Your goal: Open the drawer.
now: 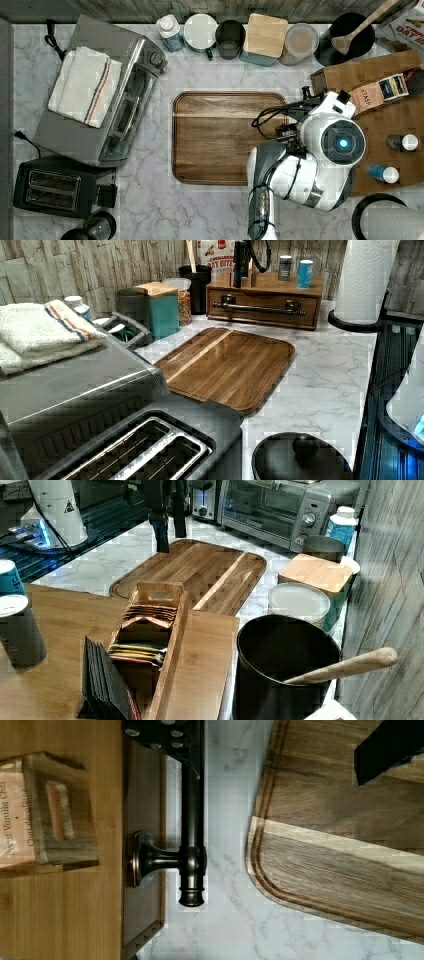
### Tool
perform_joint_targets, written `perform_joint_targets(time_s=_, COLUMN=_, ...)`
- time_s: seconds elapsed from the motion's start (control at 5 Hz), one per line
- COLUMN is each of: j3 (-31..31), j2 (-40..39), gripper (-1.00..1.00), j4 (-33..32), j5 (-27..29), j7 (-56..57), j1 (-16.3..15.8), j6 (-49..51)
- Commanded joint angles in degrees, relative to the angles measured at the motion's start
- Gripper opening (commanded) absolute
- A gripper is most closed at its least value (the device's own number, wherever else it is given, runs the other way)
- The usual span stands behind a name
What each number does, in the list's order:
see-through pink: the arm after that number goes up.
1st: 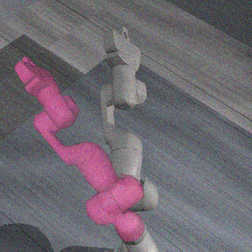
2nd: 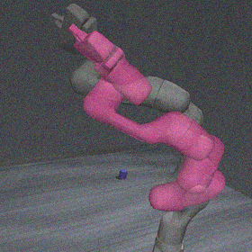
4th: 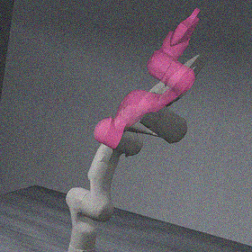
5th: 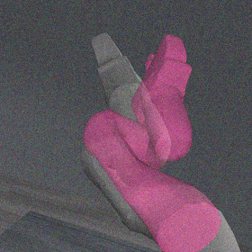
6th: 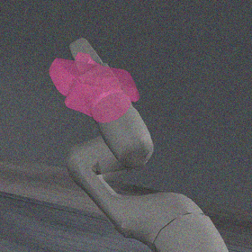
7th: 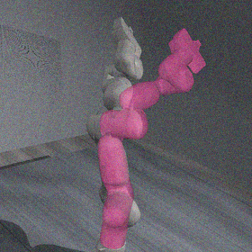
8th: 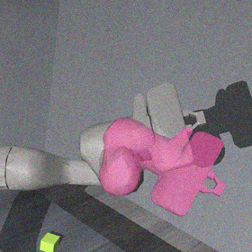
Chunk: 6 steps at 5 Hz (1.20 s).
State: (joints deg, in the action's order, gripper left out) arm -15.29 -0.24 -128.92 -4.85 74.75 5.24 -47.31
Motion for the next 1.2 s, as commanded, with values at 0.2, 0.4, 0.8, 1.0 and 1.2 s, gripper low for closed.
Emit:
perform_joint_targets(time_s=0.2, j3=-2.42, j2=-3.15, gripper=1.00, j4=-1.61, j5=4.79, j7=10.42, j1=3.35, j6=-7.85)
perform_joint_targets(time_s=0.4, j3=-3.13, j2=-5.61, gripper=1.00, j4=-0.52, j5=4.51, j7=10.86, j1=3.77, j6=-8.17)
perform_joint_targets(time_s=0.8, j3=-4.16, j2=-7.25, gripper=1.00, j4=-1.24, j5=6.76, j7=12.65, j1=6.17, j6=-10.11)
perform_joint_targets(time_s=1.0, j3=-4.32, j2=-7.16, gripper=1.00, j4=-2.66, j5=7.86, j7=13.05, j1=6.86, j6=-12.35)
perform_joint_targets(time_s=1.2, j3=-3.40, j2=-8.81, gripper=1.00, j4=-2.75, j5=10.46, j7=15.17, j1=7.82, j6=-15.72)
